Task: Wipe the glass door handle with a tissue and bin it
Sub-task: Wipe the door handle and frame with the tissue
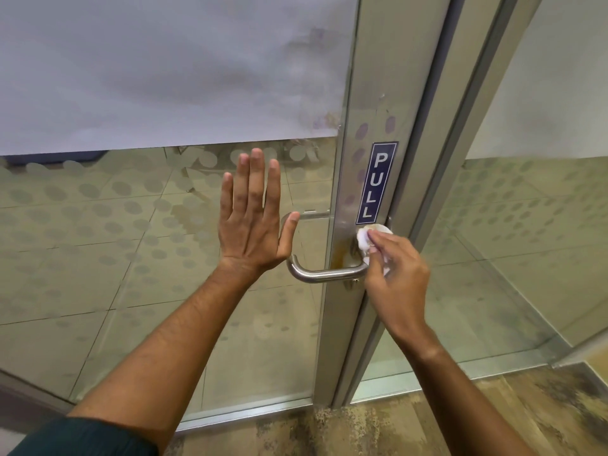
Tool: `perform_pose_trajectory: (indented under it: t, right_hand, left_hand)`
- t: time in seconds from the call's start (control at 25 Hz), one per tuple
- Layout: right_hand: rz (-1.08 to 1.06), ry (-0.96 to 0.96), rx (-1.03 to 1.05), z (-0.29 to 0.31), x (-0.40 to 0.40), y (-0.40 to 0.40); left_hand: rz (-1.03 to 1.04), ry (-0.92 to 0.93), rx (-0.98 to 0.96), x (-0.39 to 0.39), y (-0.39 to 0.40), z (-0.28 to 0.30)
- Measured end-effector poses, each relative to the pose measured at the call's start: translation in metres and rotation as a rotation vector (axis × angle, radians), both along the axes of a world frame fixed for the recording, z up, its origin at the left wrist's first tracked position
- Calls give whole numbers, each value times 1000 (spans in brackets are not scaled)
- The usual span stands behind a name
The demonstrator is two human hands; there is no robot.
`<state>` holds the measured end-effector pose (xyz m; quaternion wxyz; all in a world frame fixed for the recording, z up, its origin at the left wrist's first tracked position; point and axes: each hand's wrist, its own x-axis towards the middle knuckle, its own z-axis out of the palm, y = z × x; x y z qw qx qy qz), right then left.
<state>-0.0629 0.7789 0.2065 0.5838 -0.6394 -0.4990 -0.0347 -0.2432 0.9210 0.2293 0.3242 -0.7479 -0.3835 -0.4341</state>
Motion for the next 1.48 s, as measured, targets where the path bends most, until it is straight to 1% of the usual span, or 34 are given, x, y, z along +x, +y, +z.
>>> perform_pose_trajectory:
  t: [0.08,0.2,0.32,0.4,0.44,0.48,0.56,0.76,0.84,1.0,1.04,1.08,1.16,1.32,1.4,1.44,1.48]
  right_hand:
    - [-2,-253,-60,2,5,8]
    - [59,-510,-189,7,16,14]
    - [59,-787,-324,17,29,21]
    - [53,-902,-406,22,33,28]
    - [58,-901,-402,23,35,30]
    - [67,-849,-368,23,36,31]
    - [79,-651,-265,19,38,30]
    - [-33,-271,-116,2,29,30]
    - [-82,-106,-106,-2,26,30]
    - [-131,240,-155,-7,19,30]
    - [-121,281,-162,-7,18,30]
    - [-111,274,-160,-7,19,29]
    - [-96,124,-136,-5,20,28]
    - [-47,-315,-107,0,24,24]
    - [18,-541,-138,4,25,24]
    - [51,-630,-165,7,26,26]
    - [75,-675,-179,9,27,28]
  left_hand:
    - [28,6,21,2,3,-1]
    - [38,14,60,1,6,-5]
    - [32,18,72,3,7,-5]
    - [28,13,72,3,7,-6]
    - [24,9,72,3,7,-6]
    - [21,6,73,2,7,-6]
    - [22,-1,72,2,7,-5]
    - [40,0,73,4,6,-4]
    - [43,-2,71,5,6,-4]
    - [35,-3,70,5,7,-6]
    - [32,-3,72,5,7,-6]
    - [28,-3,76,5,7,-6]
    - [28,-2,83,5,7,-6]
    - [40,-7,81,6,7,-6]
    - [38,-11,77,6,8,-6]
    - [40,-12,77,6,8,-5]
    - [42,-12,77,6,8,-5]
